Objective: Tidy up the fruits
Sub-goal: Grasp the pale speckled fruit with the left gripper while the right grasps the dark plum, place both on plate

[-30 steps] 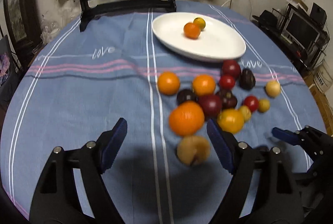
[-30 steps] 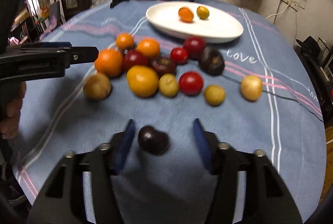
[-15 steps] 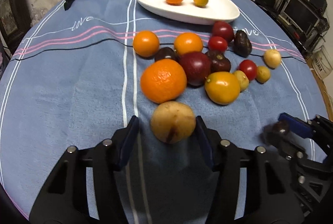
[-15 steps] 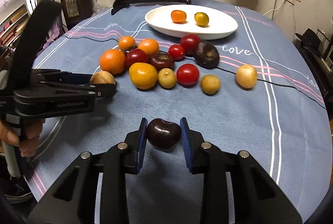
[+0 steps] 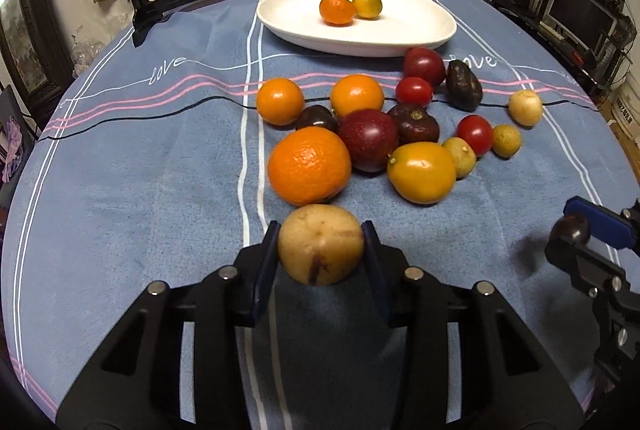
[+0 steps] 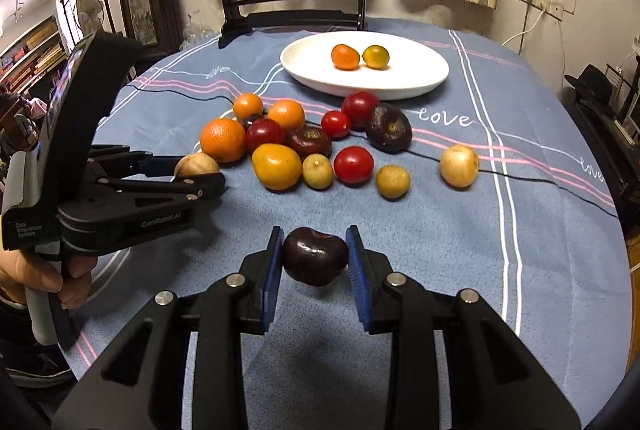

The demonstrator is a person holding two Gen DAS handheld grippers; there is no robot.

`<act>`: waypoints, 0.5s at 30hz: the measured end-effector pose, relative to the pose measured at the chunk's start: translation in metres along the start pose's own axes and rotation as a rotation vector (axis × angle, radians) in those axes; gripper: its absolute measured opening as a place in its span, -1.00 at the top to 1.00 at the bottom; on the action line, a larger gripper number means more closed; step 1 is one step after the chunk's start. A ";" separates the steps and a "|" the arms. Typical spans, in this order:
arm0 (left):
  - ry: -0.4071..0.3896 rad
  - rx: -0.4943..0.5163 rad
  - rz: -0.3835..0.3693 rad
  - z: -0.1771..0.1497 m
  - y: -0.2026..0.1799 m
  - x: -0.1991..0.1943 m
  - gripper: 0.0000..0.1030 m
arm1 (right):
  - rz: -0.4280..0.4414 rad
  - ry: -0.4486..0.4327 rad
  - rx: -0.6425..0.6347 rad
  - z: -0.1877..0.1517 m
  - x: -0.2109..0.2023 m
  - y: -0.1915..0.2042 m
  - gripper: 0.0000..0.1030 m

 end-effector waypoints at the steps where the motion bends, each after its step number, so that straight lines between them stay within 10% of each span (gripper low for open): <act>1: -0.003 -0.001 -0.006 0.000 0.000 -0.002 0.21 | -0.001 -0.003 0.000 0.001 -0.001 0.000 0.39; 15: -0.133 0.000 -0.031 0.031 0.010 -0.051 0.21 | -0.013 -0.143 0.022 0.039 -0.031 -0.008 0.39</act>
Point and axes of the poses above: each gripper's, at about its wrist camera, not at the fingertips, and x roughly the way its jaws point, y to its left, z to its top, the point moved 6 cm from there along x, roughly the way its jaws point, and after that the axes turned 11 degrees about x, right-handed, at the moved point
